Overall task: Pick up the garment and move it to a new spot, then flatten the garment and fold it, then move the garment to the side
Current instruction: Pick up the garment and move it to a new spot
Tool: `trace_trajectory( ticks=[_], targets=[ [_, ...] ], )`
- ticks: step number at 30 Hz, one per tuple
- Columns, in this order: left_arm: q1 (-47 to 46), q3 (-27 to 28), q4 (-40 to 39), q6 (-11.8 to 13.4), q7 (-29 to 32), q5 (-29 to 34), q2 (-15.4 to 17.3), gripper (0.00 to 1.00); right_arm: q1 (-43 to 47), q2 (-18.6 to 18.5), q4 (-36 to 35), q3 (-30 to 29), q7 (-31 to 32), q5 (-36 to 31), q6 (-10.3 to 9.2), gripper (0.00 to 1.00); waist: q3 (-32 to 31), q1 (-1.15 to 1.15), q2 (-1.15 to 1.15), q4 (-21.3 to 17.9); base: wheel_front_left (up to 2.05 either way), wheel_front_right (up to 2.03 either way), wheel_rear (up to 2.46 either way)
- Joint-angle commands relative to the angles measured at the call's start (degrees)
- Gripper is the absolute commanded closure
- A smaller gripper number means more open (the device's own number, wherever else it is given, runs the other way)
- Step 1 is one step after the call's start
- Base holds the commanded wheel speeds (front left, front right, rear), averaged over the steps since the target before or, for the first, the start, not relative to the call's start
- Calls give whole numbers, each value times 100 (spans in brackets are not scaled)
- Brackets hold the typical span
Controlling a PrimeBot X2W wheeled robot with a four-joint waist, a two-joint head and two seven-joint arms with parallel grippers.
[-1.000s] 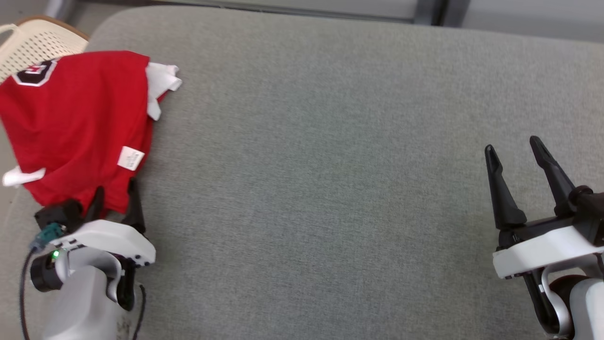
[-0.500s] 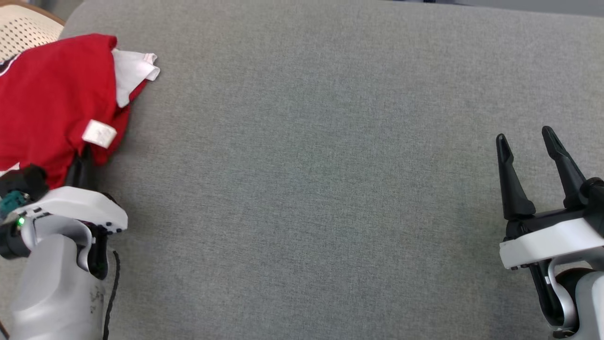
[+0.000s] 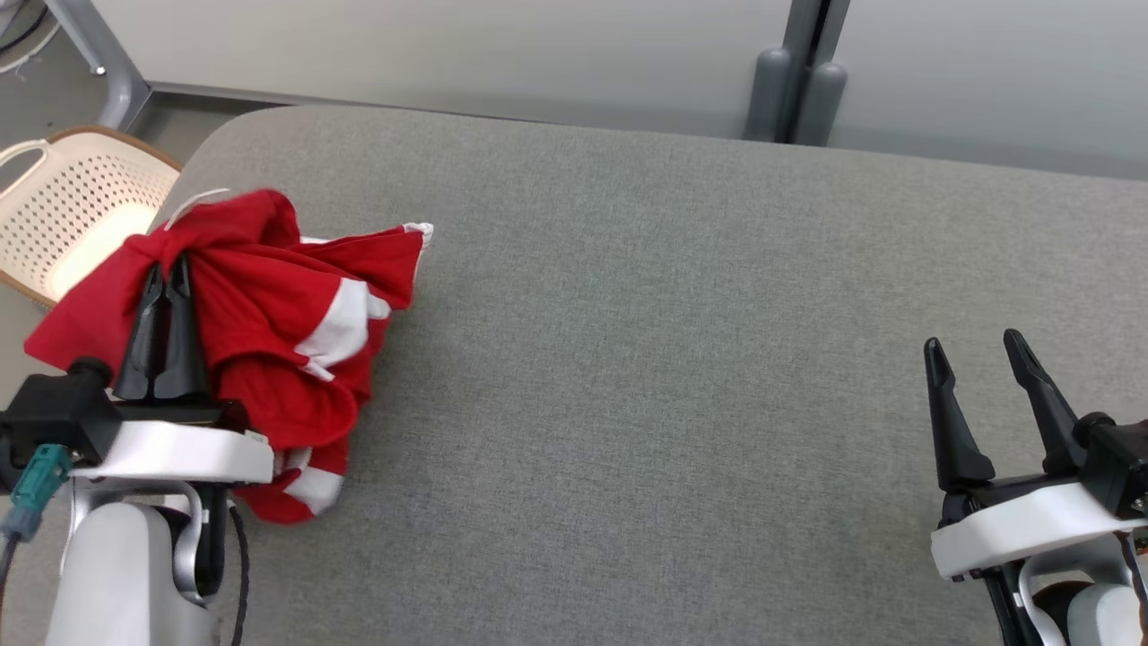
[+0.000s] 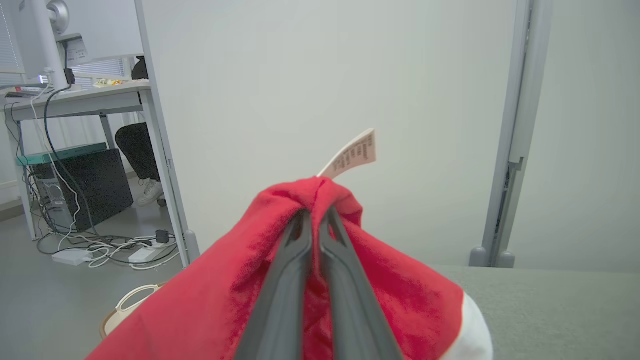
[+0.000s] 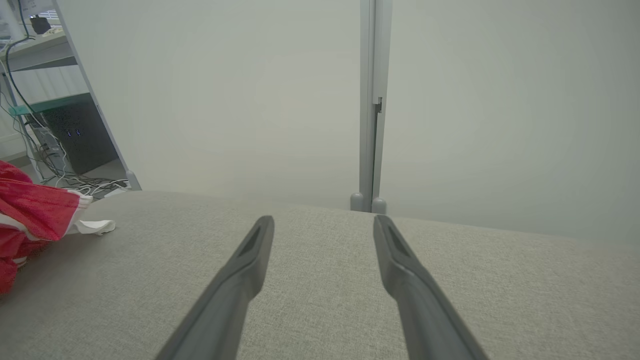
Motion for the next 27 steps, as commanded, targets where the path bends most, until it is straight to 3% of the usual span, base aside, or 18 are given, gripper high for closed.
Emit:
trace_trajectory(
  ticks=[1, 8, 13, 22, 27],
  targets=[
    [165, -109, -347, 13, -12, 70, -29, 100, 70, 9, -35, -4, -44, 9, -2, 0, -225, 0, 0, -128, 0, 0, 0],
    [628, -672, -1298, -34, 320, 94, -157, 100, 163, 79, -134, 55, -11, 50, -2, 0, -273, 0, 0, -455, 0, 0, 0],
    [490, -1540, -1623, -79, 561, -12, -258, 100, 25, 128, -231, 72, -45, 61, -2, 0, -54, 0, 0, -979, 0, 0, 0],
    [-539, -3459, -1191, -100, 703, -347, -320, 100, -233, 260, -51, 95, -317, 197, -2, 0, 546, 0, 0, -2242, 0, 0, 0],
    [-1072, -4163, -611, -100, 710, -543, -322, 100, -302, 310, 95, 37, -508, 257, -1, 0, 885, 0, 0, -2746, 0, 0, 0]
  ],
)
